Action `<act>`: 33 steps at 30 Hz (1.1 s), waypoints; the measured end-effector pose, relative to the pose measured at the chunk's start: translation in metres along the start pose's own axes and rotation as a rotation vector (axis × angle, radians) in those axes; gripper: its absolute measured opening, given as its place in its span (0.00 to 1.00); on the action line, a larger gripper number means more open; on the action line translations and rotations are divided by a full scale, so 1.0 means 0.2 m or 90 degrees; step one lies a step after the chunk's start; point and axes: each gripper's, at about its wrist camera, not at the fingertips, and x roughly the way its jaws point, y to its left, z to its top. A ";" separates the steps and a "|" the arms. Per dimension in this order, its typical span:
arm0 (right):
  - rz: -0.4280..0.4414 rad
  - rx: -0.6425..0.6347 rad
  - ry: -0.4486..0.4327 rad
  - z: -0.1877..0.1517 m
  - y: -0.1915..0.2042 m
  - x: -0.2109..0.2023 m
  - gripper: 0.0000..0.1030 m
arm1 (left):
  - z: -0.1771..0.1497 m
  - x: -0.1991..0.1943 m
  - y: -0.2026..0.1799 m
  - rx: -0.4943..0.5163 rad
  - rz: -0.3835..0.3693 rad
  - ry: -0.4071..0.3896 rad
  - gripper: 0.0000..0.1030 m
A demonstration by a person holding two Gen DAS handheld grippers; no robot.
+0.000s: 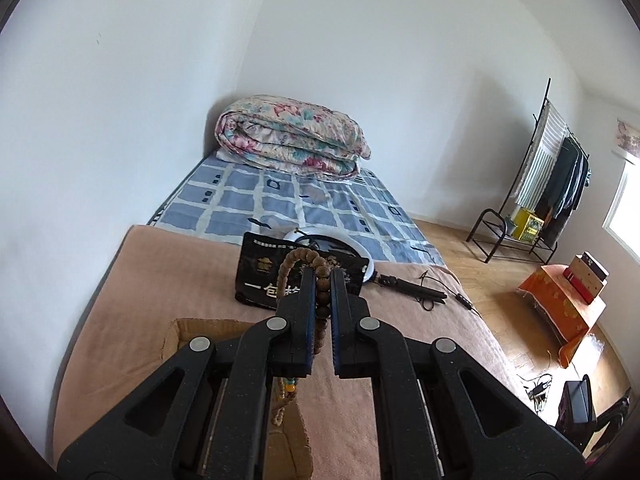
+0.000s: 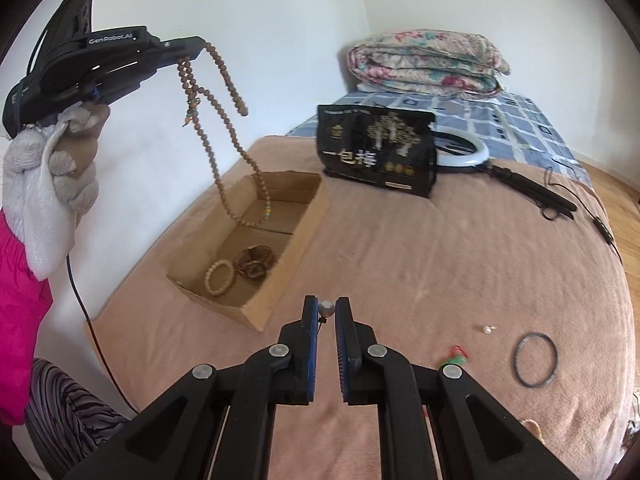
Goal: Organize jewelry
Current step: 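Lift the bead strand with the left gripper while the right carries the pearl, both releasing into the box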
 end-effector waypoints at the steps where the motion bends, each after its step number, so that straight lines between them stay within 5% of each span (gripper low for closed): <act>1: 0.007 -0.002 0.000 0.02 0.03 0.02 0.06 | 0.01 0.00 0.02 -0.003 0.005 0.000 0.04; 18: 0.088 -0.040 0.027 0.15 0.39 0.42 0.06 | -0.10 0.25 0.43 -0.015 0.082 0.047 0.04; 33: 0.068 -0.074 0.092 0.08 0.45 0.72 0.06 | -0.31 0.48 0.56 -0.020 0.100 0.143 0.04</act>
